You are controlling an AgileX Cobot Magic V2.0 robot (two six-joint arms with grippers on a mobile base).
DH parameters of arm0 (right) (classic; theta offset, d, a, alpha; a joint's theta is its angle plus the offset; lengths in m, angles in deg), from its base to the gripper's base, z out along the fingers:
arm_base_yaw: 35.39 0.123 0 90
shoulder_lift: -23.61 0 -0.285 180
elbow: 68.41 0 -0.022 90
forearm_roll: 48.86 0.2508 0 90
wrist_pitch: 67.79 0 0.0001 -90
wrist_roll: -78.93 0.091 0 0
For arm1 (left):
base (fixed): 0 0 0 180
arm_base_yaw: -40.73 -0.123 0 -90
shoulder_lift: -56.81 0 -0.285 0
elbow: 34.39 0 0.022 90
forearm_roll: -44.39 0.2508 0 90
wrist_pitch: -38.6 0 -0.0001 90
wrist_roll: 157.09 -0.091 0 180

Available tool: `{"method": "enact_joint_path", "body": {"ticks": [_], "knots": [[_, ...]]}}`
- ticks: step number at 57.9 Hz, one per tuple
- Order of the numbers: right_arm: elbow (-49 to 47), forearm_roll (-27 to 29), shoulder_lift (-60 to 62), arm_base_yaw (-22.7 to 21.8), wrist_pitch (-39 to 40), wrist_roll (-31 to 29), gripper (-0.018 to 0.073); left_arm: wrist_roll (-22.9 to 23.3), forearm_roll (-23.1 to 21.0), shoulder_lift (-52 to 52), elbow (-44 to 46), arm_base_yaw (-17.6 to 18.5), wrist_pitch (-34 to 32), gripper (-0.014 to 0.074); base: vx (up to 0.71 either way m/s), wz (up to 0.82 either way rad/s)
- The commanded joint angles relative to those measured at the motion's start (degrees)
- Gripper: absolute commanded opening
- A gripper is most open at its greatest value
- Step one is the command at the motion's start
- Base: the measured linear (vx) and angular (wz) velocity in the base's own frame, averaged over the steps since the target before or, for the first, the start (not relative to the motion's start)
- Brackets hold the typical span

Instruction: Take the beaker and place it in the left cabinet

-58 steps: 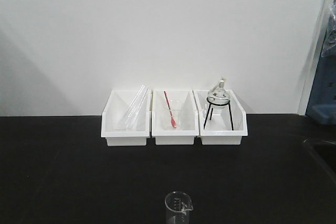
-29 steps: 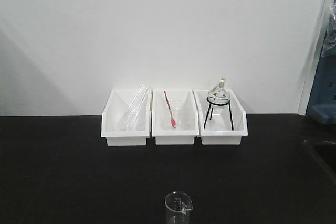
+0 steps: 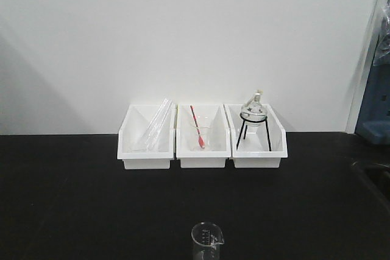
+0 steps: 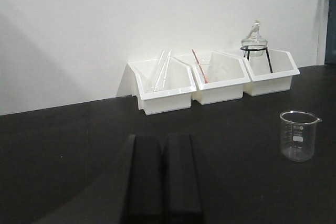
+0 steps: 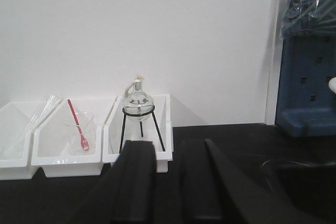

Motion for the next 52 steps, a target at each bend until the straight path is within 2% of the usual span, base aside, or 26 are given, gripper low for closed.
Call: {"method": "enact_joint_path", "body": {"ticks": [1, 9, 13, 21, 26, 31, 40, 52], "knots": [[-2.04, -0.11, 0.52, -0.11, 6.65, 0.04, 0.0451, 0.2, -0.47, 1.11, -0.94, 0.32, -4.79, 0.0001, 0.0, 0.0], [-2.04, -0.11, 0.52, -0.11, 10.01, -0.01, 0.0672, 0.2, -0.47, 1.11, -0.94, 0.32, -4.79, 0.0001, 0.0, 0.0], [-2.04, -0.11, 0.52, -0.11, 11.24, -0.01, 0.0731, 0.2, -0.47, 1.11, -0.94, 0.32, -4.79, 0.0001, 0.0, 0.0], [-2.04, -0.11, 0.52, -0.11, 12.82, 0.7, 0.0722, 0.2, -0.47, 1.11, -0.94, 0.32, -4.79, 0.0001, 0.0, 0.0], [-2.04, -0.35, 0.45, -0.11, 13.75, 4.74, 0.0706, 0.2, -0.47, 1.11, -0.94, 0.32, -4.79, 0.0001, 0.0, 0.0], [-1.87, -2.13, -0.89, -0.11, 16.3, 6.23, 0.0683, 0.2, -0.47, 1.11, -0.94, 0.32, -4.79, 0.0001, 0.0, 0.0], [0.18, -12.02, -5.81, -0.11, 23.13, 8.15, 0.0633, 0.2, -0.47, 1.11, -0.94, 0.32, -4.79, 0.0001, 0.0, 0.0], [7.23, -26.46, -16.83, -0.11, 36.98, 18.12, 0.0587, 0.2, -0.47, 1.11, -0.94, 0.32, -4.79, 0.0001, 0.0, 0.0]]}}
